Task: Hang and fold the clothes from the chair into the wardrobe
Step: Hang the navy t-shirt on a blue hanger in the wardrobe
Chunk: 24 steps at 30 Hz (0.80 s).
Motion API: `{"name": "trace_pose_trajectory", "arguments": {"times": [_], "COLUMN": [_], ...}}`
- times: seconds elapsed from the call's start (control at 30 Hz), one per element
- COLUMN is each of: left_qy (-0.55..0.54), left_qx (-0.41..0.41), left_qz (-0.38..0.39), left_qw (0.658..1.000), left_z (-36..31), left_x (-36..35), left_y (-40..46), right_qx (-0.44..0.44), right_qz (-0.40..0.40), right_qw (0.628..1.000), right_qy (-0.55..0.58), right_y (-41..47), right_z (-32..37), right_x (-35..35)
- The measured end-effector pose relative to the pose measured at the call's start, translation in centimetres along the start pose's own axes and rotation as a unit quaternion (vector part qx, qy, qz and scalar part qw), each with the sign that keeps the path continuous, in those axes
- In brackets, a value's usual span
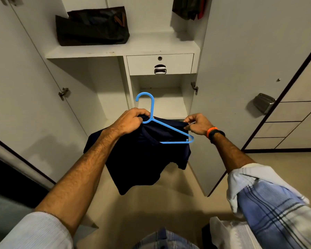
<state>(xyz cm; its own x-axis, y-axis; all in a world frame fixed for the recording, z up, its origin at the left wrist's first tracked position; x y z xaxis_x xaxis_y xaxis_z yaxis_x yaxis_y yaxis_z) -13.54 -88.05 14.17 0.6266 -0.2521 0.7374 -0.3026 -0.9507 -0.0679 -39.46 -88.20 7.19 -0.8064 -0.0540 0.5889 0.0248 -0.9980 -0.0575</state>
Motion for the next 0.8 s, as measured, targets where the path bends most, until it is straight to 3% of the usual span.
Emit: {"name": "trace_pose_trajectory", "arguments": {"times": [0.1, 0.27, 0.43, 0.57, 0.8], "left_qy": [-0.010, 0.049, 0.025, 0.073, 0.088], "left_qx": [-0.009, 0.019, 0.045, 0.049, 0.075], "left_qz": [0.003, 0.014, 0.033, -0.038, -0.112], "left_qw": [1.000, 0.998, 0.998, 0.995, 0.987], "left_z": [-0.8, -0.6, 0.1, 1.1, 2.5], "left_x": [-0.5, -0.8, -1.1, -0.4, 0.2], "left_y": [0.0, 0.1, 0.3, 0.3, 0.2], "right_qx": [-0.018, -0.037, -0.009, -0.021, -0.043], "right_qz": [-0.038, -0.070, -0.066, -0.041, -0.078], "right_qw": [0.999, 0.986, 0.987, 0.989, 0.993], "right_qy": [0.013, 0.147, 0.147, 0.138, 0.073], "right_y": [-0.1, -0.6, -0.3, -0.9, -0.9], "right_z": [-0.3, -0.4, -0.5, -0.7, -2.4], "right_x": [-0.2, -0.5, -0.9, -0.5, 1.3]}}
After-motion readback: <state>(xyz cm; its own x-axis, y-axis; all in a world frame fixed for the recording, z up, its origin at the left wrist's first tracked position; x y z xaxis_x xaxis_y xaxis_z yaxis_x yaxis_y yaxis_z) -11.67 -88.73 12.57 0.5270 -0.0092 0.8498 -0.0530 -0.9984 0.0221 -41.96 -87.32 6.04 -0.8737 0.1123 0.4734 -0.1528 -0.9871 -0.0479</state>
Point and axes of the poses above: each hand's wrist, its own y-axis towards the middle knuckle, its own x-axis out of the back of the hand, z = x × y, the point moved 7 cm from there along y, towards the middle knuckle, and after that the axes turned 5 degrees about x, right-handed, at the moved point
